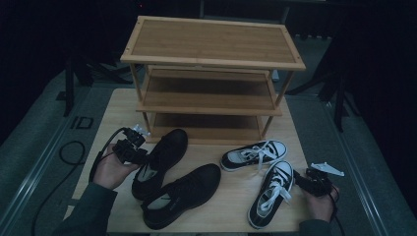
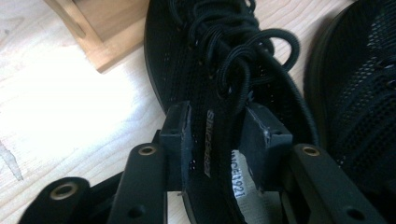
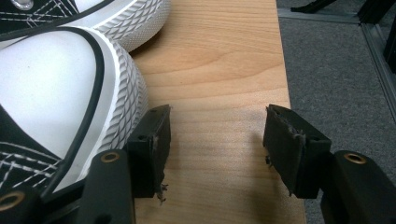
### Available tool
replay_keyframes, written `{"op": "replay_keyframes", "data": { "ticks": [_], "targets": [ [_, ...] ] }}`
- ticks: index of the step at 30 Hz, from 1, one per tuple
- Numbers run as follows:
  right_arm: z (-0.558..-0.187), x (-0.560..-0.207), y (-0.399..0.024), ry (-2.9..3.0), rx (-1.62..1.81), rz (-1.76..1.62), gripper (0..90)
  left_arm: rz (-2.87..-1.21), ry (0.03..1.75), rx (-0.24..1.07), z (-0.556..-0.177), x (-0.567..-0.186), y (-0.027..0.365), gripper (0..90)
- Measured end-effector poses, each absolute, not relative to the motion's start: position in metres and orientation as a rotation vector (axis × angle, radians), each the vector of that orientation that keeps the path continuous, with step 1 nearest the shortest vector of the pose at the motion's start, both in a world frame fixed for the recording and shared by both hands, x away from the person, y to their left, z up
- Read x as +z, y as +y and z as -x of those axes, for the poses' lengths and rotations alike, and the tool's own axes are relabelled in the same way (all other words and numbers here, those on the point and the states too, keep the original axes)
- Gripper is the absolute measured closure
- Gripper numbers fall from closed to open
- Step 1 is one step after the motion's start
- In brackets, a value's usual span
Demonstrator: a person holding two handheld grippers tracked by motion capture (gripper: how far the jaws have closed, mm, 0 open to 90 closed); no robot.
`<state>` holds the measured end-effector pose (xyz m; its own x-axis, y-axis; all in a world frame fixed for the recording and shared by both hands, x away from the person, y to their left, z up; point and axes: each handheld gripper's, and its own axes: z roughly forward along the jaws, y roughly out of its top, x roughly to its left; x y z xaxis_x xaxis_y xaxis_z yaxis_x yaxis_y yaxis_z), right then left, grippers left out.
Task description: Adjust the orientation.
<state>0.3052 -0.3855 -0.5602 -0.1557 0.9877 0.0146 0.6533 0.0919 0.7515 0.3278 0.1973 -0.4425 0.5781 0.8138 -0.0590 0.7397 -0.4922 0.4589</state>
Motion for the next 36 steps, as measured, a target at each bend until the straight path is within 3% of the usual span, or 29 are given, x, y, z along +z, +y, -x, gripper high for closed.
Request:
{"op": "replay_keyframes", "data": {
  "ticks": [17,22,27,36],
  "targets": [
    [-0.305,-0.56,-0.386,1.868,0.86,-1.606,41.1,-2.485,1.286,0.209,-0.347,-0.465,0.182,67.0],
    [-0.305,-0.56,-0.386,1.869,0.86,-1.605,41.1,-2.496,1.29,0.213,-0.35,-0.468,0.183,73.4],
    [-0.305,-0.56,-0.386,1.869,0.86,-1.605,41.1,-2.508,1.268,0.281,-0.347,-0.466,0.183,87.5],
    [-0.305,-0.56,-0.386,1.869,0.86,-1.605,41.1,-2.481,1.29,0.296,-0.35,-0.464,0.194,87.9]
  ]
}}
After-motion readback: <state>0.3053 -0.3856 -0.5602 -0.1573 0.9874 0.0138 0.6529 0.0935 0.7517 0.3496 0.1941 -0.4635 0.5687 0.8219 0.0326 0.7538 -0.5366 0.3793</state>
